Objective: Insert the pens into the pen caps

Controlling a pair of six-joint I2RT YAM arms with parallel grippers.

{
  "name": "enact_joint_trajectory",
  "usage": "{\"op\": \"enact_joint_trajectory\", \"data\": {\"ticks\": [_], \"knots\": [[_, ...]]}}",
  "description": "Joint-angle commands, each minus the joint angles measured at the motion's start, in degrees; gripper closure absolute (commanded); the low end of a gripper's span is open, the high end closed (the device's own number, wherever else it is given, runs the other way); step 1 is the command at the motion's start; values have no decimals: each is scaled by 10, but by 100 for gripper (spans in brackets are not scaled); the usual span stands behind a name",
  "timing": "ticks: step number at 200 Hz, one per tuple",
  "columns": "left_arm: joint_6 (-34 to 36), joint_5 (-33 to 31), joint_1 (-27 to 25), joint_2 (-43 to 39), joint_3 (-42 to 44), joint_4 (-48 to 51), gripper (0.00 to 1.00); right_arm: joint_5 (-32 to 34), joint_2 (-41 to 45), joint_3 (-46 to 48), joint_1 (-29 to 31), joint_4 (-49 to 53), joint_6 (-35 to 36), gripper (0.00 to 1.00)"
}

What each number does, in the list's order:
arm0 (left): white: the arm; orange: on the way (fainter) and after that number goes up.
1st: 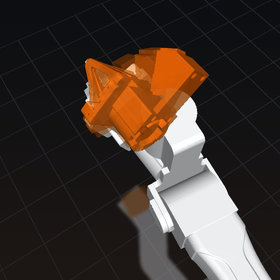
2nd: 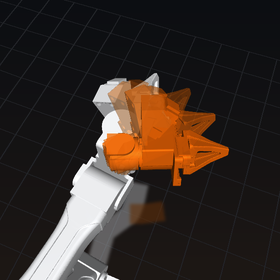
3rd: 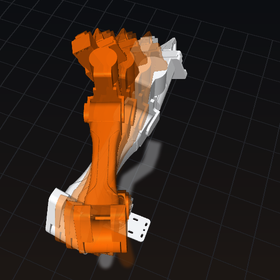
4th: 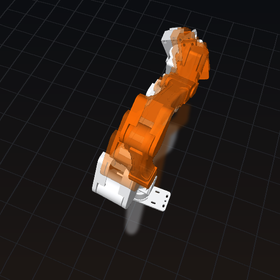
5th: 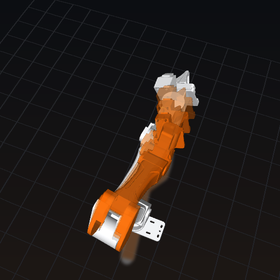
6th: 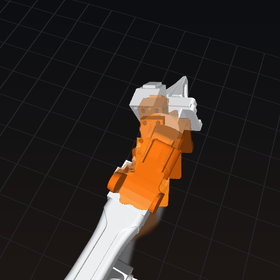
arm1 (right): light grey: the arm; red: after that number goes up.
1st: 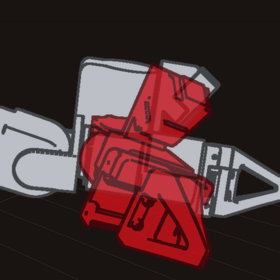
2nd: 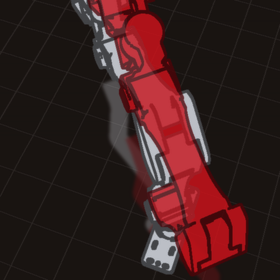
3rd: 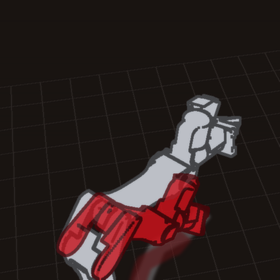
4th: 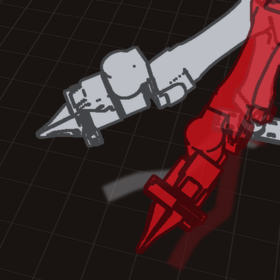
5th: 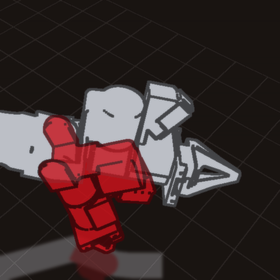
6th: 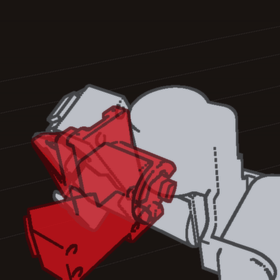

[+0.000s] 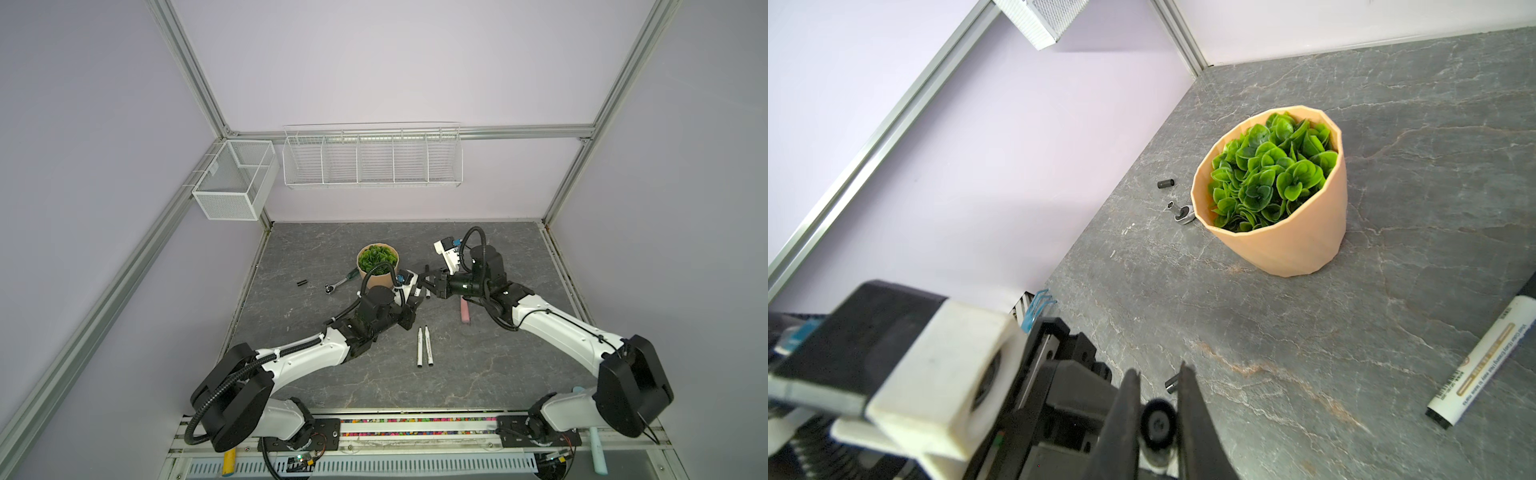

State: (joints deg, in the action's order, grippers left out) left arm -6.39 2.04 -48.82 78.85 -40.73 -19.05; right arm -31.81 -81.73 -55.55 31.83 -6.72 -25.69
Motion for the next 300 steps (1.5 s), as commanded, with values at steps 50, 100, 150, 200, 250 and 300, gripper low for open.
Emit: {"op": "enact_joint_trajectory", "data": {"ticks": [50,100,150,200,250,300], "knots": [[18,-58,44,-48,-50,-213,100,-155,-35,20,22,179,51,93],[-22,-23,79,-49,-63,-254,100,-146,-59,24,39,194,59,93],[-47,-10,112,-37,-96,-290,100,-138,-63,32,45,194,61,93],[-95,15,152,-28,-119,-325,100,-127,-67,42,47,208,71,93],[-110,7,157,-14,-136,-334,100,-79,-77,34,68,256,107,93],[-108,-3,165,-17,-142,-332,100,-81,-74,47,67,246,104,93]]}}
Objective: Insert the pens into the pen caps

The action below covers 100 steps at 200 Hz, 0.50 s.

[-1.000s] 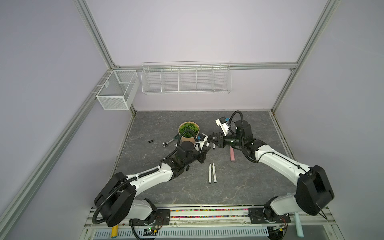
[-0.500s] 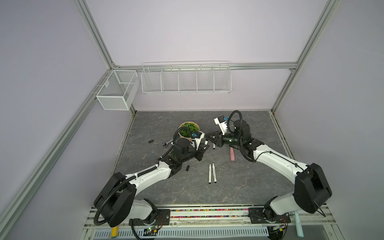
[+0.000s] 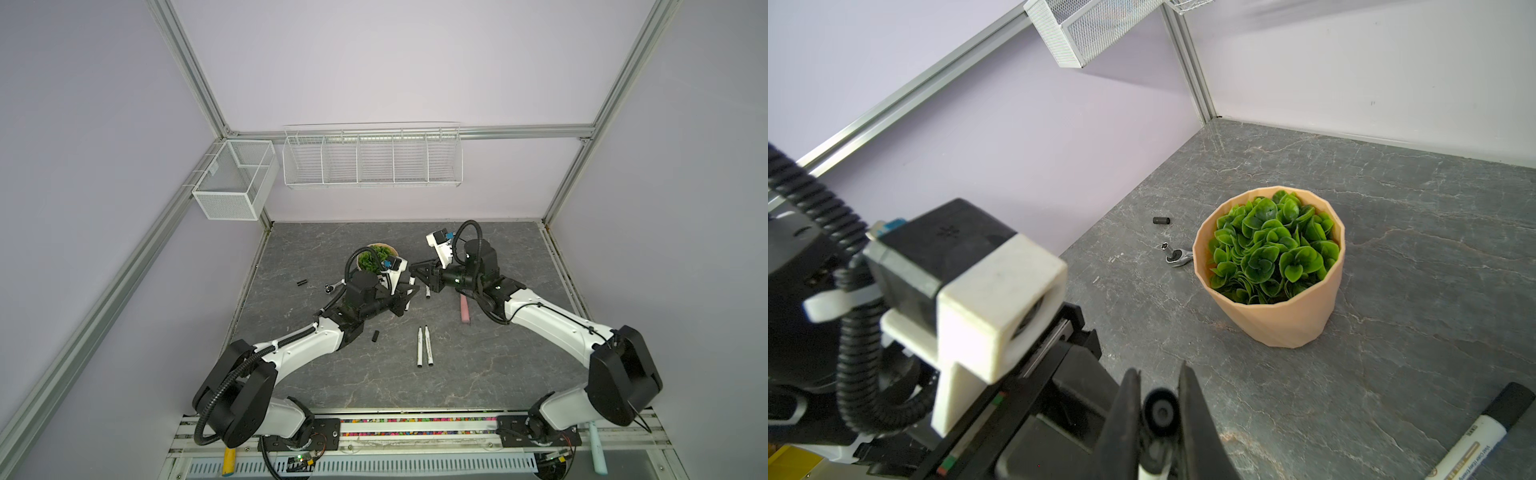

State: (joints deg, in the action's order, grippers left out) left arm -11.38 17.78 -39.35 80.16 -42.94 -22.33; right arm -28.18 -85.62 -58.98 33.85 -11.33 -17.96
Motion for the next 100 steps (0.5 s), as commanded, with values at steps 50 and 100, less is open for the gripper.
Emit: {"op": "enact_joint_trajectory", "data": {"ticks": [50,100], "knots": [[-29,-152,82,-26,-150,-289,100,-122,-48,82,55,304,37,93],[36,-119,82,-28,-179,-230,100,-161,-49,107,44,283,31,93]]}}
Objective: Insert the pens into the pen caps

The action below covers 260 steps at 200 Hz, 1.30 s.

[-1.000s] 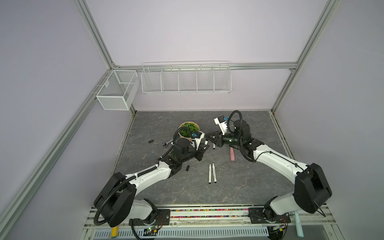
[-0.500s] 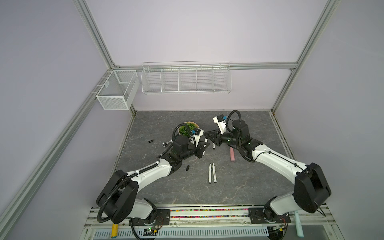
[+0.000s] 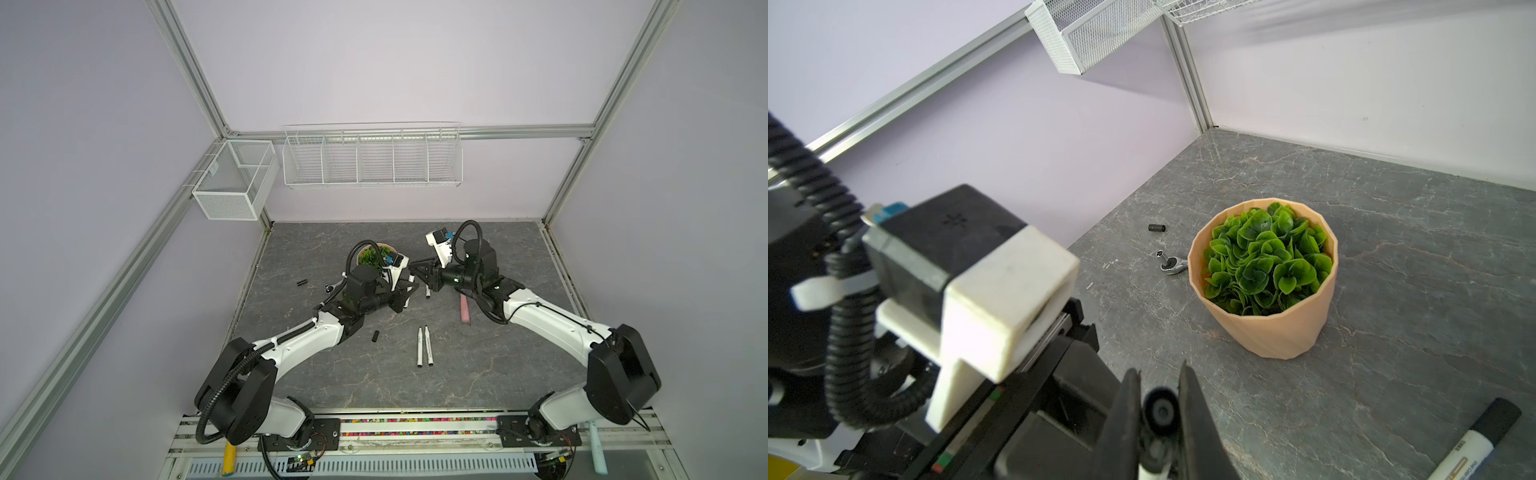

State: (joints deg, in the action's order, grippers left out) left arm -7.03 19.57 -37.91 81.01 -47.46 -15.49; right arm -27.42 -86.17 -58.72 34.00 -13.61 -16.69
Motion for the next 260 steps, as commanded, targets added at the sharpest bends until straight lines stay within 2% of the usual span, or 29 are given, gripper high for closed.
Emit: {"op": "enact_joint_trajectory", "data": {"ticks": [1,19,43,74,122,169,190,217,236,260], "knots": [[-7,-136,67,-37,-133,-297,100,-170,-44,105,42,303,17,93],[6,-108,53,-44,-117,-268,100,-189,-36,115,24,262,-13,93],[26,-115,10,-57,-75,-236,100,-197,-32,106,10,249,-25,93],[-16,-130,-21,-67,-7,-252,100,-215,-31,96,-3,248,-31,93],[-47,-151,-27,-81,62,-298,100,-230,-29,75,-16,298,-15,93],[-29,-157,-25,-77,46,-315,100,-212,-46,64,1,323,-5,93],[-63,-164,-9,-66,31,-345,100,-197,-55,66,21,318,-7,93],[-129,-143,38,-47,7,-396,100,-194,-60,80,33,282,-29,93],[-113,-129,40,-43,-16,-383,100,-192,-59,99,31,262,-40,93],[-108,-80,37,-35,-34,-351,100,-193,-50,102,16,244,-50,93]]}}
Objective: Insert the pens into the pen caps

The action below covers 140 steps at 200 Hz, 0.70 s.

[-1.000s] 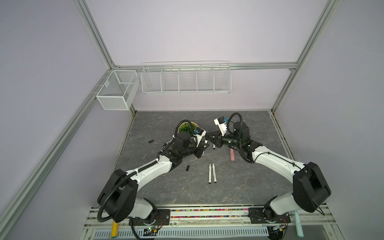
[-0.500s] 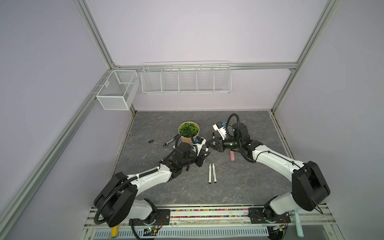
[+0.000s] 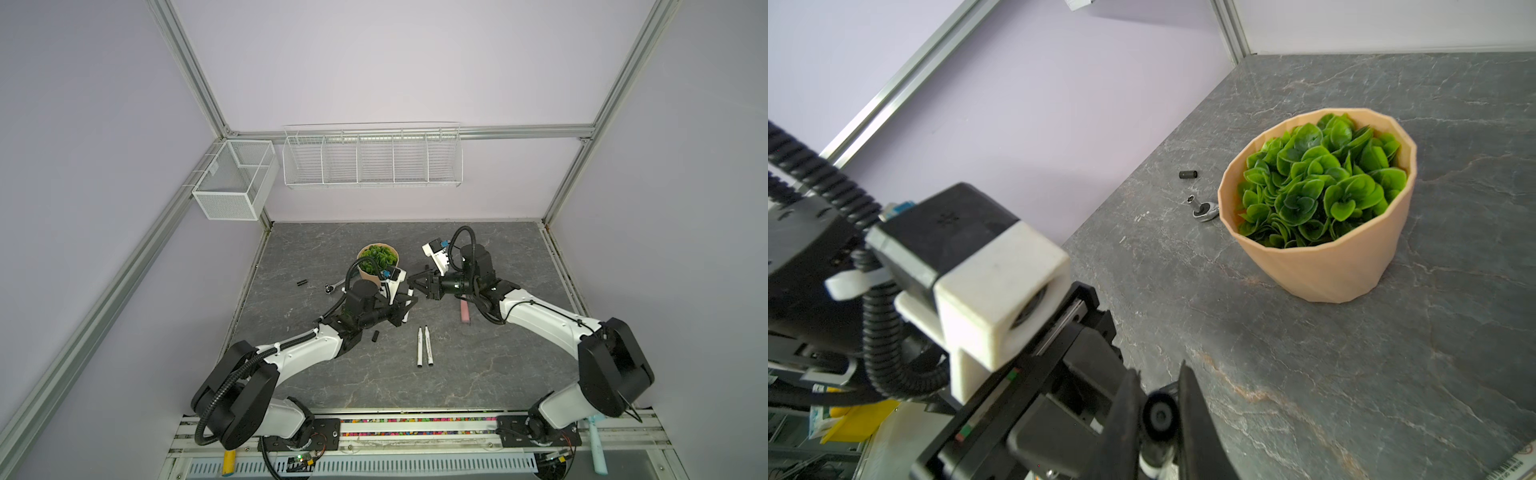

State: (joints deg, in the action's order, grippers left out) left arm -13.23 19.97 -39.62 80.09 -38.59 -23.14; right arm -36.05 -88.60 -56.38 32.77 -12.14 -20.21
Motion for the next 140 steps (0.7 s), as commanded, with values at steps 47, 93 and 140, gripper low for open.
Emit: {"op": "enact_joint_trajectory", "data": {"ticks": [47,93,140], "knots": [[-16,-78,-33,-18,-95,-167,100,-105,2,75,-6,199,-41,93],[-90,-77,-76,39,-48,-187,100,-83,19,45,-8,200,-52,88],[-118,-53,-80,83,-50,-178,100,-23,66,11,-20,220,-60,59]]}}
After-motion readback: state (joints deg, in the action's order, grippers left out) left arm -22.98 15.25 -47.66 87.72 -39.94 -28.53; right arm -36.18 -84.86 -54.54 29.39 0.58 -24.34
